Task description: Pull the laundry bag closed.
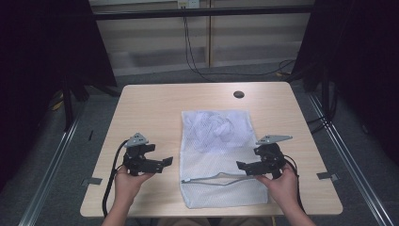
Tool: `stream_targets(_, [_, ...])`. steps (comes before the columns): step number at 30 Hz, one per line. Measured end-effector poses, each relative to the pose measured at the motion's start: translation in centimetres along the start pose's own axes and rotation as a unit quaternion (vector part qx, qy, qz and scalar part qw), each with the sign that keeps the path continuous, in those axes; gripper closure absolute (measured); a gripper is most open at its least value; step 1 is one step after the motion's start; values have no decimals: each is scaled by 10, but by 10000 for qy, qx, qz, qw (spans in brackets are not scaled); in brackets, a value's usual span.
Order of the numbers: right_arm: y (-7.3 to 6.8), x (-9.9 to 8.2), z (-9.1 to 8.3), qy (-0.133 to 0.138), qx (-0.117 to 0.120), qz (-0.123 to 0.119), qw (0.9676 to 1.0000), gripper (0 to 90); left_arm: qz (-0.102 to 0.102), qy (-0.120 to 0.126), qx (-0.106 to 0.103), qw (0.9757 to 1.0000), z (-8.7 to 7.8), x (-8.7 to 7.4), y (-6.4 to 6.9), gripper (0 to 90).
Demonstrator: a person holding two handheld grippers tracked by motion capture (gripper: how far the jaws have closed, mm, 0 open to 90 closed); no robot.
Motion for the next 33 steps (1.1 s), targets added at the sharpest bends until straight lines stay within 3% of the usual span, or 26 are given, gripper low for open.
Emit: stream_targets(33, [-60,9,42,-294,587,-360,9972,168,36,-56,43,10000,-4,-1,-1,90])
Point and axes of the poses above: each handheld gripper's, and its own axes: z roughly forward along the jaws, x roughly out of its top, y roughly to its right, the point moved 1 cm from there along z, roughly forward along the jaws, and after that the axes turned 10 degrees about z, right-handed, at the moved point
